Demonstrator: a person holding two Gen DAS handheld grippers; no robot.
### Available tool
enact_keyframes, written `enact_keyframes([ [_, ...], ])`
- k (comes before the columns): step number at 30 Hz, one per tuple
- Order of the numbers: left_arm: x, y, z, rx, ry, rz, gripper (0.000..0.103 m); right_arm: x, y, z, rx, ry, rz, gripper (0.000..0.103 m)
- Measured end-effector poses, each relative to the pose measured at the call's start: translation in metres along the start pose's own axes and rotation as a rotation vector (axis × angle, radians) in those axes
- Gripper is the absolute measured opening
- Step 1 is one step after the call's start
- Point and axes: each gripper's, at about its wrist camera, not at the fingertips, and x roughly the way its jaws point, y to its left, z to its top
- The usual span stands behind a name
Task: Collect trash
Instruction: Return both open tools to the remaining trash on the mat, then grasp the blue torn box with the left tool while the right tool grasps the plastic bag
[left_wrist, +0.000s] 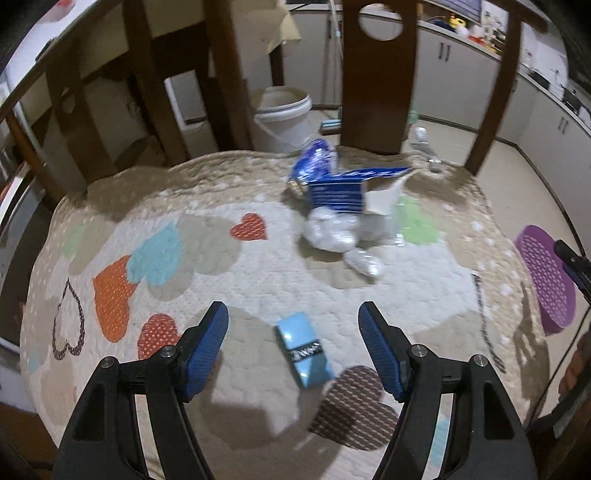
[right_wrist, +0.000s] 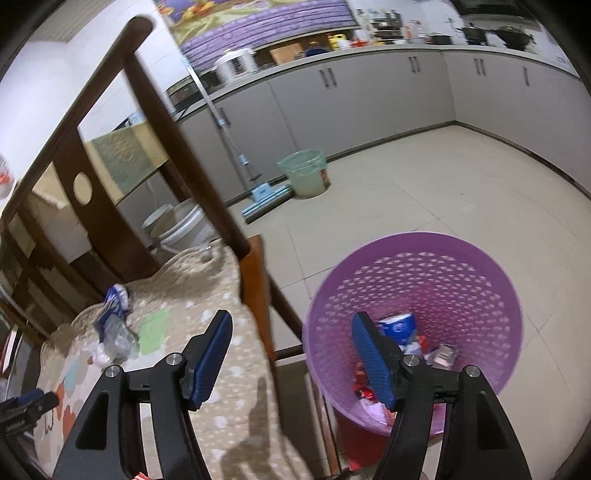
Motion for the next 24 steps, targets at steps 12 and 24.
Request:
enact_keyframes([
  [12,0.03,-0.025,0.074,0.074,-0.008,-0.084,0.075,0.02,0.043,-0.006,-0.126,0.036,0.035,0.072],
  [24,0.075,-0.093,0.122,0.343,-0.079,0.072,0.049,0.034,0.042,-0.003,-0.14,0.075,0.033,0.072],
])
